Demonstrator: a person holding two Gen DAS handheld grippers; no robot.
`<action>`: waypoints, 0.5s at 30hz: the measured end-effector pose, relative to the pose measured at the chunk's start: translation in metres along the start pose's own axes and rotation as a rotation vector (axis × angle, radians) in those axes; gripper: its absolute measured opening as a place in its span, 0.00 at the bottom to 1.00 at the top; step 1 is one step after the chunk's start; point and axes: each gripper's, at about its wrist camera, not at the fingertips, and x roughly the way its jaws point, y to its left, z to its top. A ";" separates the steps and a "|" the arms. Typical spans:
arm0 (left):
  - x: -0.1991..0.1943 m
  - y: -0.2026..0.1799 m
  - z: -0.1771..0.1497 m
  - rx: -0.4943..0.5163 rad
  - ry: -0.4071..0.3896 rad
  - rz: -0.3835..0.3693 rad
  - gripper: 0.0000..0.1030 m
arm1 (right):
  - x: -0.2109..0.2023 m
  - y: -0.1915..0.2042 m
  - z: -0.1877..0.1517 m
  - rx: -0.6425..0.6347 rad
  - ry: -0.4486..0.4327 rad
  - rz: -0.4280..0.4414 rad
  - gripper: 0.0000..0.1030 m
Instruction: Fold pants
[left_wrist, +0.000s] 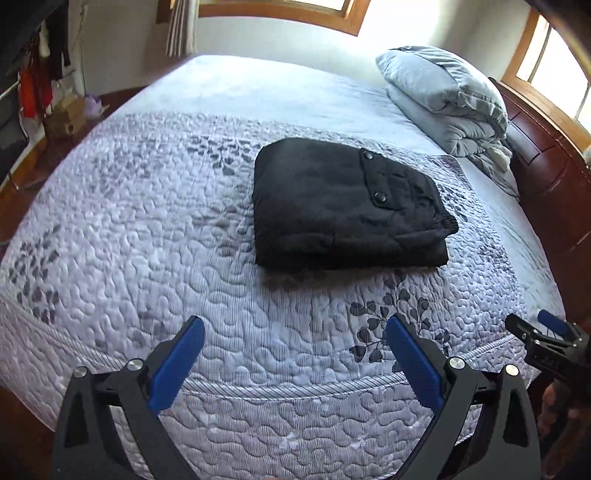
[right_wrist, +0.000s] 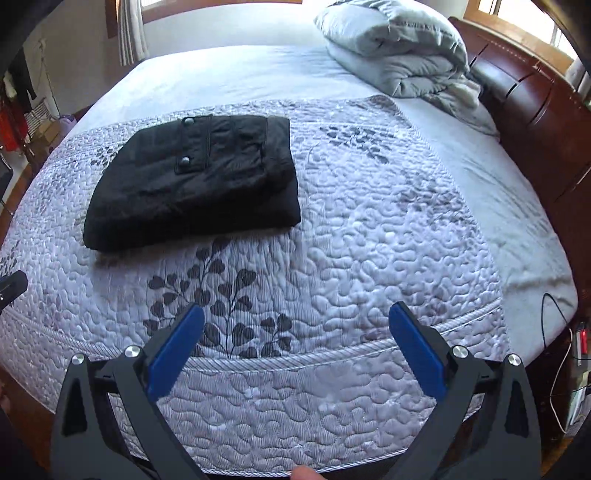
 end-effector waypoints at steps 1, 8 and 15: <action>-0.002 -0.002 0.001 0.011 -0.008 0.008 0.96 | -0.002 -0.001 0.001 0.000 -0.003 0.004 0.97; 0.004 -0.009 -0.006 0.047 0.006 0.029 0.96 | -0.005 0.002 -0.001 -0.001 0.016 -0.007 0.97; 0.013 -0.012 -0.010 0.053 0.021 0.051 0.96 | 0.004 0.009 -0.004 -0.009 0.039 -0.034 0.97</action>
